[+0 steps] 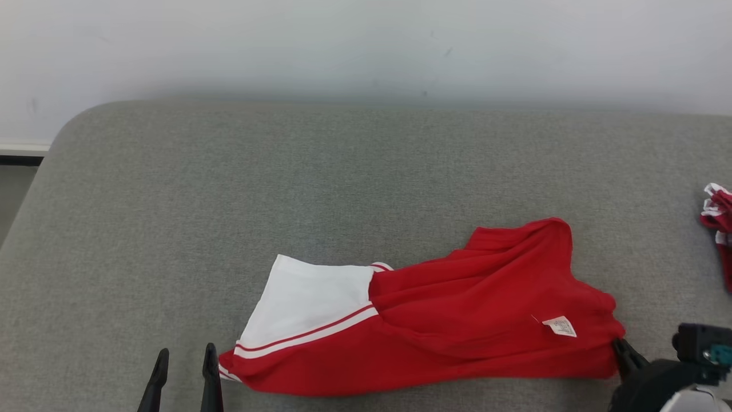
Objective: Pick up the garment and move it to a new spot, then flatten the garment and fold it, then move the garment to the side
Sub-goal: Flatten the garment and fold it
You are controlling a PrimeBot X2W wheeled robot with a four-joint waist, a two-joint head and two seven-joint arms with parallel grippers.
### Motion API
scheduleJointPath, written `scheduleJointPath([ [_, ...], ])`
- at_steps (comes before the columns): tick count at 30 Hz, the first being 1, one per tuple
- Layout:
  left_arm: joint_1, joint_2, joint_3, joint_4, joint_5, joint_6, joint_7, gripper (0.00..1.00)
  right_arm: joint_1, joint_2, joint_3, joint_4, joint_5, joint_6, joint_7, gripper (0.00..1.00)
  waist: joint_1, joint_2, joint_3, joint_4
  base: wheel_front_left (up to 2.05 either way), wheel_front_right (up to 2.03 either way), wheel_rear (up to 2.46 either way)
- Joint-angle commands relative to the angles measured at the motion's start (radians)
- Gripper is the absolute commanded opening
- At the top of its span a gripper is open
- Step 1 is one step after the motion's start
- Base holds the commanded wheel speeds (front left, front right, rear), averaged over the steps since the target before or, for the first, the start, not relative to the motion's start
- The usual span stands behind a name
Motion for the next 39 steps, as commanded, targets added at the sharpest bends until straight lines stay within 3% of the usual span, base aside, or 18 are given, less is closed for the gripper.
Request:
scheduleJointPath([
  [1, -0.001, -0.001, 0.001, -0.001, 0.003, 0.003, -0.003, 1.00, 0.027, 0.001, -0.006, -0.027, 0.010, -0.003, -0.009, 0.00, -0.0001, -0.0001, 0.003, -0.014, 0.00, 0.00, 0.00],
  [6, -0.012, -0.001, 0.003, 0.001, 0.007, 0.001, -0.003, 1.00, 0.129, 0.006, -0.016, -0.104, 0.054, -0.003, -0.019, 0.00, -0.0001, -0.0001, 0.007, -0.036, 0.00, 0.00, 0.00],
  [17, -0.014, -0.001, 0.004, 0.010, 0.014, -0.006, -0.003, 1.00, 0.189, 0.005, 0.011, 0.019, 0.117, -0.003, -0.055, 0.00, -0.0001, -0.0001, 0.001, -0.055, 0.00, 0.00, 0.00],
  [19, -0.011, -0.001, 0.006, 0.013, 0.014, -0.007, -0.003, 1.00, 0.191, 0.006, 0.008, 0.040, 0.120, -0.003, -0.064, 1.00, -0.0001, -0.0001, -0.005, -0.054, 0.00, 0.00, 0.00],
  [30, 0.022, -0.001, 0.020, 0.010, 0.002, 0.004, -0.003, 1.00, 0.229, 0.006, 0.002, -0.031, 0.117, -0.003, -0.219, 1.00, -0.0001, -0.0001, -0.056, -0.060, 0.00, 0.00, 0.00],
  [39, 0.045, -0.001, 0.047, 0.018, -0.008, 0.010, -0.003, 1.00, 0.229, 0.006, 0.103, -0.124, 0.026, -0.003, -0.526, 1.00, -0.0001, -0.0001, -0.119, -0.071, 0.00, 0.00, 0.00],
])
